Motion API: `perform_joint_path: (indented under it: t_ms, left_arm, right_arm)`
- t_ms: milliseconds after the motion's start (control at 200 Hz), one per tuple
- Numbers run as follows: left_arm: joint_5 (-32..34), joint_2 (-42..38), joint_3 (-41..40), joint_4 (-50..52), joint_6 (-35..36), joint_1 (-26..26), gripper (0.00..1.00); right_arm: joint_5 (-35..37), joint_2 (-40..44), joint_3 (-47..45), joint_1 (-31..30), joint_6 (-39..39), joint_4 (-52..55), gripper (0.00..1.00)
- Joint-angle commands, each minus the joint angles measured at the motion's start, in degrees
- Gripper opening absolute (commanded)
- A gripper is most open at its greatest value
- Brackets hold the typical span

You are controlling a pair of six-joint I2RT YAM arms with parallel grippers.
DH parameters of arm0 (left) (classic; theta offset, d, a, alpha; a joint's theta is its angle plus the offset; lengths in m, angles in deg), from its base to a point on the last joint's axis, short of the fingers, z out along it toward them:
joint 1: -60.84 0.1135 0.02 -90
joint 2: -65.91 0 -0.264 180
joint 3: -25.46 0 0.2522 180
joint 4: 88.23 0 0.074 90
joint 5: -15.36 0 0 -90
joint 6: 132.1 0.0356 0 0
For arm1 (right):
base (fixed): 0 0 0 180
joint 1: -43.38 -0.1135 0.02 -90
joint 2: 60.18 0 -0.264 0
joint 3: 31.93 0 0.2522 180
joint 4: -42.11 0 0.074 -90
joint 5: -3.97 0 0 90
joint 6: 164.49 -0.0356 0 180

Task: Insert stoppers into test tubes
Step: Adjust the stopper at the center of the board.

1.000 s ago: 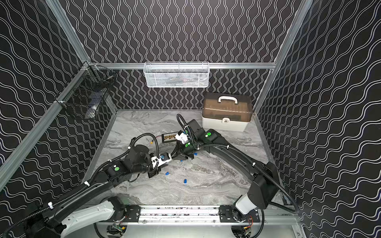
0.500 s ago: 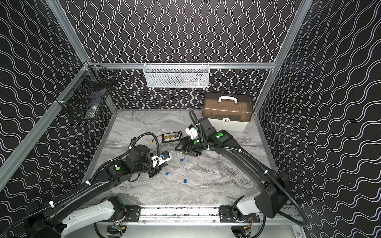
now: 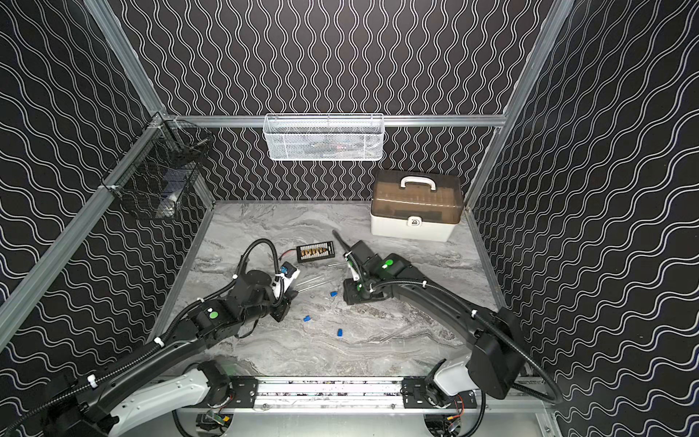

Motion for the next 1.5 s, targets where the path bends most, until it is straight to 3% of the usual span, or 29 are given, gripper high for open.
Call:
perform_joint_path:
  t_ms: [0,145,440,921,1311,1496]
  left_arm:
    - [7.45,-1.51,-0.55,-0.50,-6.91,0.11,0.00]
    - [11.30,-2.89,-1.06,2.69,-9.14,0.24,0.00]
    - [13.47,-5.46,-1.61,5.72,-10.62,0.46,0.00]
    - [13.50,-4.97,-0.54,5.88,-10.23,0.50,0.00]
    - [13.54,-4.70,-0.64,5.15,-9.62,0.51,0.00]
    - [13.50,-3.84,0.00,5.52,-7.83,0.52,0.00]
  right_arm:
    - [3.54,-2.28,-1.65,-4.79,-7.81,-0.72,0.51]
    - [4.75,-7.29,-3.74,-10.35,-11.74,-3.57,0.52]
    - [6.26,-16.66,-0.52,-12.70,-11.38,-4.67,0.55]
    - [6.11,-22.33,1.25,-13.27,-9.87,-3.30,0.35]
    - [5.97,-23.87,1.95,-13.32,-8.84,-1.27,0.28]
    - [6.24,-24.17,1.69,-13.36,-8.53,-0.92,0.20]
